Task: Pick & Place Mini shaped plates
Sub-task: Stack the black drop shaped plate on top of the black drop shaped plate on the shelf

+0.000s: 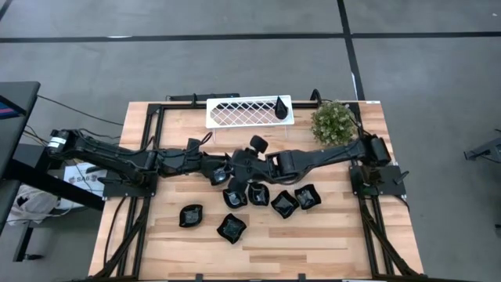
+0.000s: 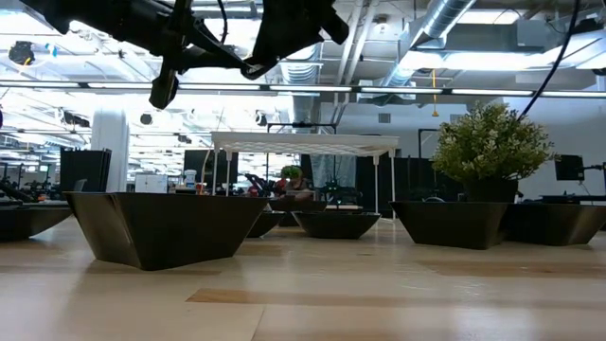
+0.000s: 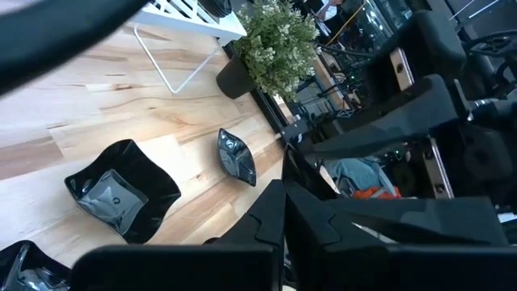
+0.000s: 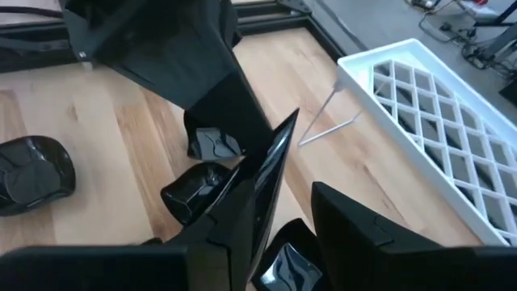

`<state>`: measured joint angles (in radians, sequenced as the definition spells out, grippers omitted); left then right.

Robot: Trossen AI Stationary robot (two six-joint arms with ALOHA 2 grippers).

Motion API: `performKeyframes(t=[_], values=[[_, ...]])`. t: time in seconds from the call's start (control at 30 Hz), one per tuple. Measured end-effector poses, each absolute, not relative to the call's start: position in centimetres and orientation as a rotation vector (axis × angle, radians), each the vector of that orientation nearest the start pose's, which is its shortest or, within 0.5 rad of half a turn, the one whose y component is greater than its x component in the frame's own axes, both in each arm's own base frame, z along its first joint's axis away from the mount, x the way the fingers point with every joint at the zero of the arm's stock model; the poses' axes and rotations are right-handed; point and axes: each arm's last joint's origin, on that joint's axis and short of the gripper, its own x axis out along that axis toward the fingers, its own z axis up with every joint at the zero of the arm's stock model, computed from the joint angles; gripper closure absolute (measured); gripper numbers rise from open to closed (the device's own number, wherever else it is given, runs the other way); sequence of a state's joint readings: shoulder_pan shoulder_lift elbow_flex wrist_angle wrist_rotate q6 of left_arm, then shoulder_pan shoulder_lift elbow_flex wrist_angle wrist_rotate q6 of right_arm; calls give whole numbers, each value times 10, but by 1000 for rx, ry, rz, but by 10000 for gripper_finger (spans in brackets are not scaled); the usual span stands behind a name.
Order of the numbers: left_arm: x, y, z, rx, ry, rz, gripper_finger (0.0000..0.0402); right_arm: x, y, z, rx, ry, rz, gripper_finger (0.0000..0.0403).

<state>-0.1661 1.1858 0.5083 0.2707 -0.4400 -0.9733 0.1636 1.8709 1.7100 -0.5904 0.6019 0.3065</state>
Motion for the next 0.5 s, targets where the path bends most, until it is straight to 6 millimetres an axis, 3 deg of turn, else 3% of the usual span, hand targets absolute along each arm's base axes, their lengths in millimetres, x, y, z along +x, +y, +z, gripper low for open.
performKeyframes(t=[0.3,0.5], values=[[234,-27,204,-833,225,433,398,414,50,313,9,625,-521,290],[234,-27,204,-833,224,433,398,415,51,315,17,609,-516,330]])
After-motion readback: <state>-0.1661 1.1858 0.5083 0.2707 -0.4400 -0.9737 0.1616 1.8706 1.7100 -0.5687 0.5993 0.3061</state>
